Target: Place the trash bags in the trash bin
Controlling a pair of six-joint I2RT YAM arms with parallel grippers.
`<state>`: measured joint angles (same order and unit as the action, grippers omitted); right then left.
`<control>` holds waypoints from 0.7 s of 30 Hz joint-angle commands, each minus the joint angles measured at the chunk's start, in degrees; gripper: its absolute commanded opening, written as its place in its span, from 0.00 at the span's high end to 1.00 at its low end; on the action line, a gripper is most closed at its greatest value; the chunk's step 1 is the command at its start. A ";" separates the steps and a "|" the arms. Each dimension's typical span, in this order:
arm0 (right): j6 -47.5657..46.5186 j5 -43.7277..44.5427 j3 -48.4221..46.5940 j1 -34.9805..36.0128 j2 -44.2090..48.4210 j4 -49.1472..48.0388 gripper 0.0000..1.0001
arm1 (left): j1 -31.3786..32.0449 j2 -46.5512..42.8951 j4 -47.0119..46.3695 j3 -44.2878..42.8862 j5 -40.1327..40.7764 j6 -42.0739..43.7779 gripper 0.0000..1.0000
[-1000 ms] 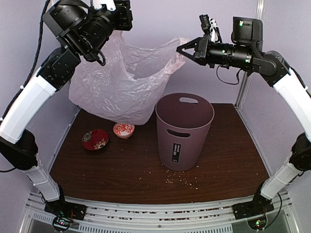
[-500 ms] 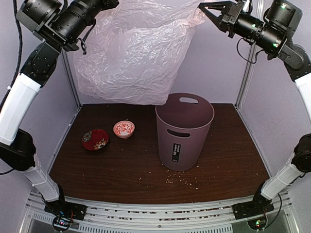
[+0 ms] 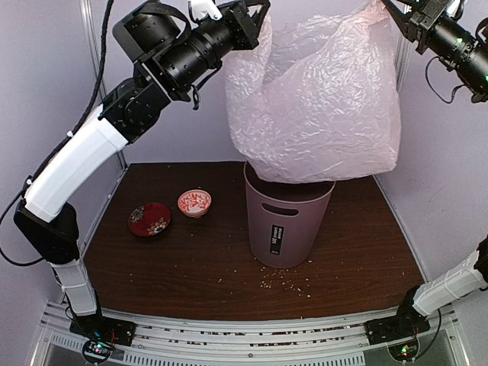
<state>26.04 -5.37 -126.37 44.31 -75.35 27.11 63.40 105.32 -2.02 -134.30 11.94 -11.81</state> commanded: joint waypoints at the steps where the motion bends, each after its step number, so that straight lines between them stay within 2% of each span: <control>1: -2.76 4.81 0.24 -0.28 0.73 0.49 1.00 | 0.28 0.76 -0.84 0.66 -3.50 -4.77 1.00; 5: -1.95 1.24 2.15 -0.28 -0.28 0.75 1.00 | 0.24 -0.21 1.67 4.96 -1.36 -2.16 1.00; 10: -0.12 -2.25 6.67 -0.28 -0.52 -0.96 1.00 | 0.19 -6.13 -0.49 16.24 3.75 -0.26 1.00; 21: 6.27 -11.87 9.26 -0.22 -5.95 -7.82 1.00 | -2.61 -17.89 0.01 33.94 20.04 3.96 1.00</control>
<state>28.95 -11.92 -116.73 44.31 -79.99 24.43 62.96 92.75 0.54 -104.20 24.14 -10.33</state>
